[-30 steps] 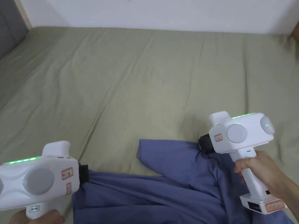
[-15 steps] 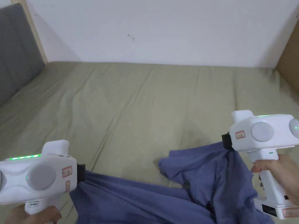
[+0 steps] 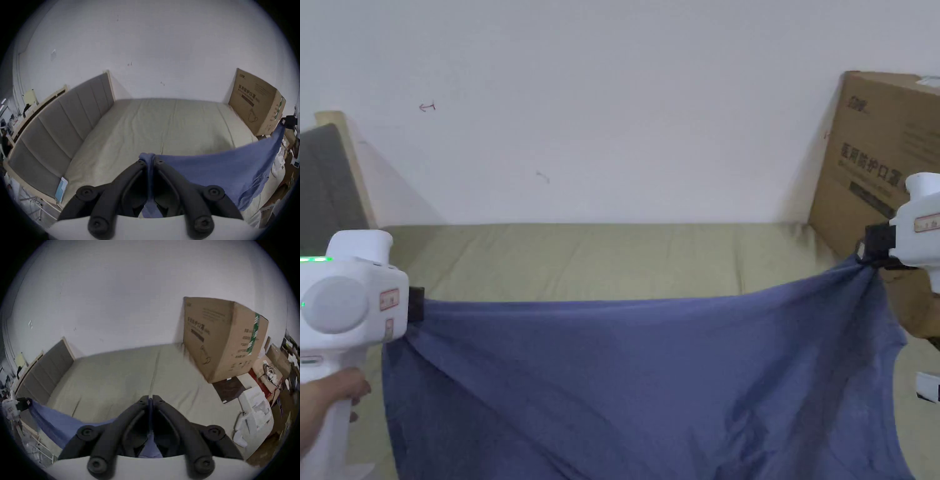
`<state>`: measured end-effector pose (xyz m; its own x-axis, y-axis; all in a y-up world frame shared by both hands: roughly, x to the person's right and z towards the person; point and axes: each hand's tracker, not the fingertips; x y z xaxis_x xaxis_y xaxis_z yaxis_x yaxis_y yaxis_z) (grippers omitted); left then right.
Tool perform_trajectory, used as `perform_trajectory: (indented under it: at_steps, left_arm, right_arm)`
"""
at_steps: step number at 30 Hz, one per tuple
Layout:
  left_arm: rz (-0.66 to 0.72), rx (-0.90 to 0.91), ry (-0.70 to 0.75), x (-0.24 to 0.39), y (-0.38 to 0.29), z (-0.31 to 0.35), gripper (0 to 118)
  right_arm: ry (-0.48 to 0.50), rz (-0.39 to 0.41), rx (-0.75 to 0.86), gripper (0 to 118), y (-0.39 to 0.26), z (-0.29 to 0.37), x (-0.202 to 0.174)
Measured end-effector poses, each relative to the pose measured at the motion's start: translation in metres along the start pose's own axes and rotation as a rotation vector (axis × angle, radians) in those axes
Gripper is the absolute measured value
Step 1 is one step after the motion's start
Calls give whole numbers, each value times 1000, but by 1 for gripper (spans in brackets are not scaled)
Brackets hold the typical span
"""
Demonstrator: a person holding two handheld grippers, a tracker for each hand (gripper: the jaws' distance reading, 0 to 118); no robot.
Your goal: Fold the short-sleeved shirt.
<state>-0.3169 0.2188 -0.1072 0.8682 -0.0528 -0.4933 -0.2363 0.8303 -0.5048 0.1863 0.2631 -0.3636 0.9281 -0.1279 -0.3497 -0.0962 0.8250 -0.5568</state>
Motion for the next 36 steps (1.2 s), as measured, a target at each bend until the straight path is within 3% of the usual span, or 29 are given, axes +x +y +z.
perform_trajectory:
  at_steps: [9, 16, 20, 23, 25, 29, 31, 33, 36]
  left_arm:
    - [-62, 115, 11, 25, 100, -10, 5]
    - [23, 266, 39, 26, 214, -33, 5]
    - [14, 343, 59, 23, 276, -41, 5]
    - [7, 395, 81, 21, 313, -45, 5]
    - [25, 422, 92, 19, 333, -48, 5]
    - [-14, 459, 155, 19, 348, -65, 5]
    - [-26, 438, 158, 20, 342, -83, 5]
    - [-8, 411, 152, 20, 323, -105, 5]
    - [-30, 338, 160, 21, 288, -151, 5]
  right_arm:
    - [-32, -51, 107, 4, 81, 11, -8]
    - [-35, -68, 213, 4, 176, -9, -20]
    - [-31, -86, 329, 4, 233, -11, -30]
    - [-17, -133, 348, 4, 272, -8, -39]
    - [-27, -122, 358, 4, 292, -6, -47]
    - [-83, -5, 397, 4, 306, -8, -68]
    - [-86, -16, 390, 4, 303, -20, -69]
    - [-49, -83, 349, 4, 292, -40, -65]
    - [-84, -20, 264, 4, 264, -83, -63]
